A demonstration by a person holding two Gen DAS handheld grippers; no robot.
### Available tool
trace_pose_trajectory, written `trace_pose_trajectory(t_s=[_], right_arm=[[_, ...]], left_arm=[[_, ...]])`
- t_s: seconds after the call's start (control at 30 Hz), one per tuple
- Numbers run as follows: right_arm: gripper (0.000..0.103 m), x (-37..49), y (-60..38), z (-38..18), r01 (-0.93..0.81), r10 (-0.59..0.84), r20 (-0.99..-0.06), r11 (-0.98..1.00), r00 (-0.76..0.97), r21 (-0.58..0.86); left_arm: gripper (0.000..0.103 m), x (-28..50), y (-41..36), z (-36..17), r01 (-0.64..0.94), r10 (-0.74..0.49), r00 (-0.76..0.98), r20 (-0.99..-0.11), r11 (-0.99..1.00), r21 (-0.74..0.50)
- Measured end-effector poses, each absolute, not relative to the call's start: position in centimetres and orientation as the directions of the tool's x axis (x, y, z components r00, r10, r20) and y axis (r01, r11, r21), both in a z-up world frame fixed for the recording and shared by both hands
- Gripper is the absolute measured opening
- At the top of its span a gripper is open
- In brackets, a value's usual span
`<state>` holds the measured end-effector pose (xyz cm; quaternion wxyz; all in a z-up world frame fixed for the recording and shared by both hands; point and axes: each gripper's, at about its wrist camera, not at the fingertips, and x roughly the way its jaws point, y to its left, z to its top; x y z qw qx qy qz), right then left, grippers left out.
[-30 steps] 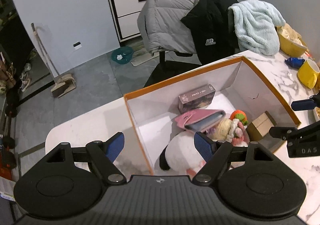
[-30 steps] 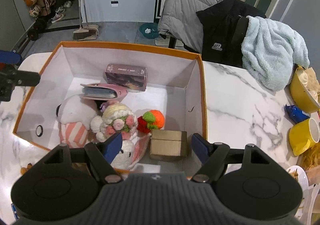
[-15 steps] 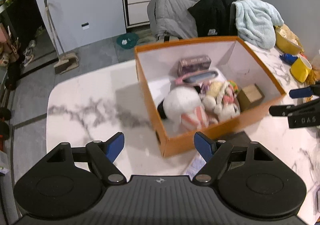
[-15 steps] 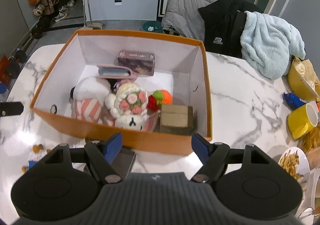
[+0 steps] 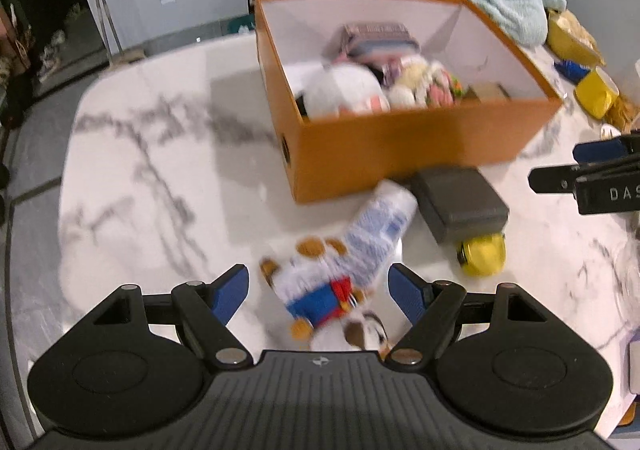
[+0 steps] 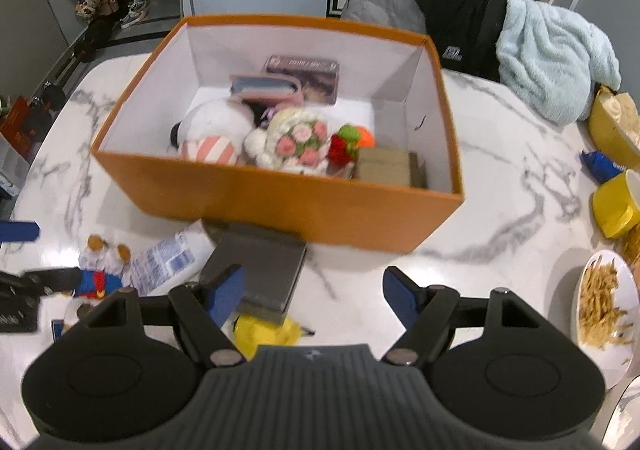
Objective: Organize objects
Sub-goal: 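Withdraw both tools and reach toward the plush dog and black box, then grasp the sailor plush dog with the left tool while the right tool grasps the black box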
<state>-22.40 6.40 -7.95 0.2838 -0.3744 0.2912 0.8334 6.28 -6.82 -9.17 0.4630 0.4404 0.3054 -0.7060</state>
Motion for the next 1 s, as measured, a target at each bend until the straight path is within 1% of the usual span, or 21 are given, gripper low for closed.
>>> trace_pose_trajectory(t_s=[0.23,0.53,0.67,1.0], right_arm=[[0.077,-23.8,5.1,-9.3,-0.681,0.223,-0.801,-0.675,-0.556,0.285],[0.077,-26.3,4.7,-10.3,-0.67,0.168,-0.805,-0.662,-0.569,0.335],[0.077,-27.6,4.8,-10.6,-0.672,0.155,-0.803,-0.649,-0.576,0.357],[0.078,-29.9,5.7,-12.1,-0.7,0.171,-0.825,-0.636,-0.539,0.326]], left_arm=[[0.091,6.0,-5.5,-11.6,0.925,-0.337,-0.172,-0.926,-0.379,-0.033],[0.091,6.1,-5.9,-13.5,0.927,-0.296,-0.156,-0.942,-0.373,-0.036],[0.091,6.2,-6.2,-14.0,0.929,-0.284,-0.169,-0.944,-0.366,-0.056],[0.089,6.1,-7.0,-15.2,0.931,-0.253,-0.178,-0.951,-0.355,-0.08]])
